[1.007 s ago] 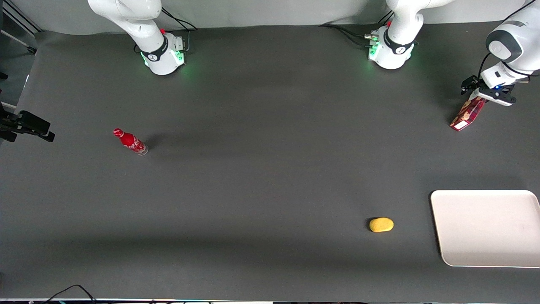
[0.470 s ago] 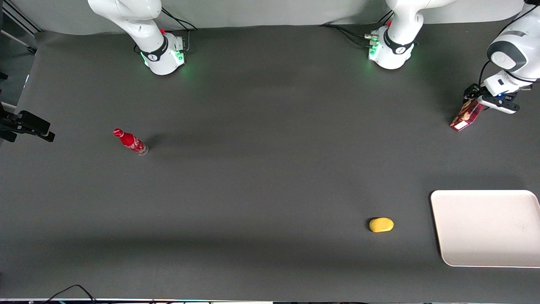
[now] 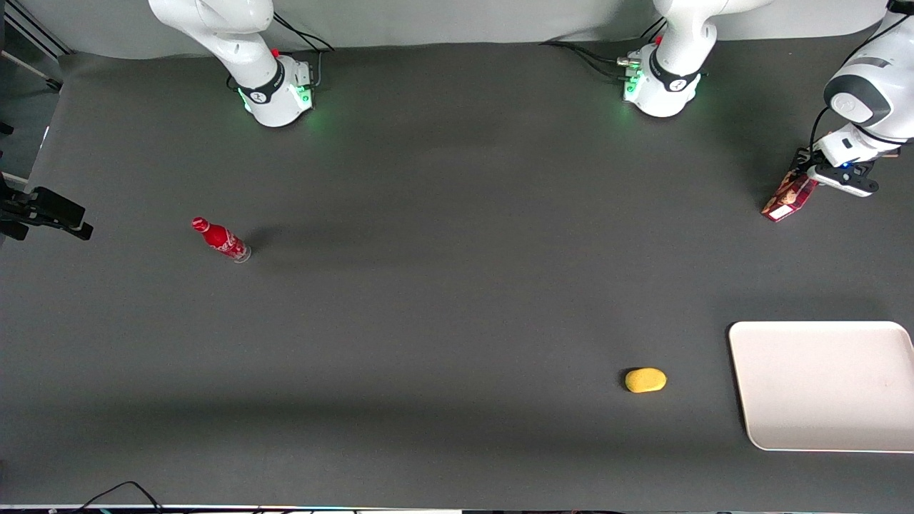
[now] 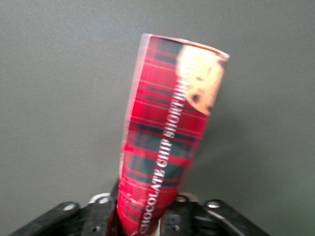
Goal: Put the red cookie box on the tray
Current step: 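Carry the held cookie box toward the white tray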
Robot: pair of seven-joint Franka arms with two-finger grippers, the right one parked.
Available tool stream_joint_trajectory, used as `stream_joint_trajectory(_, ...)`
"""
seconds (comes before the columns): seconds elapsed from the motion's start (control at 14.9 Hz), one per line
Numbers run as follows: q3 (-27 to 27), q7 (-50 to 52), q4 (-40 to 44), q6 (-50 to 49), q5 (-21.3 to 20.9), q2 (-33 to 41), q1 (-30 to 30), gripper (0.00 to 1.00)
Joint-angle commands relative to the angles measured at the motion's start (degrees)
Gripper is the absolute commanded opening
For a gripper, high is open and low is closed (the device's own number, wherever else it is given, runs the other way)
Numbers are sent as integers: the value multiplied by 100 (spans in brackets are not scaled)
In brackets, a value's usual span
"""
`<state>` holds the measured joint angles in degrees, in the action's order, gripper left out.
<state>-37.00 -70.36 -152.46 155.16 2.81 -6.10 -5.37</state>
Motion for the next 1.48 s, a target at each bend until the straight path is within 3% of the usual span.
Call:
stream_joint_trajectory(0.0,-44,-189,111,-108,158,-32,53,0)
stream_joint_trajectory(0.27,-44,-128,216,-441,413,47,62,0)
stream_joint_trajectory(0.54,255,1056,1593,-2267,466,47,71,0)
stream_joint_trajectory(0.74,580,2049,2674,-2578,457,-110,89,0)
stream_joint_trajectory(0.94,686,2518,4052,-3059,615,-733,71,0)
stream_joint_trajectory(1.14,677,2737,5599,-3850,1229,-1567,10,0)
stream_joint_trajectory(1.41,773,3071,7726,-4896,1651,-2868,-376,0)
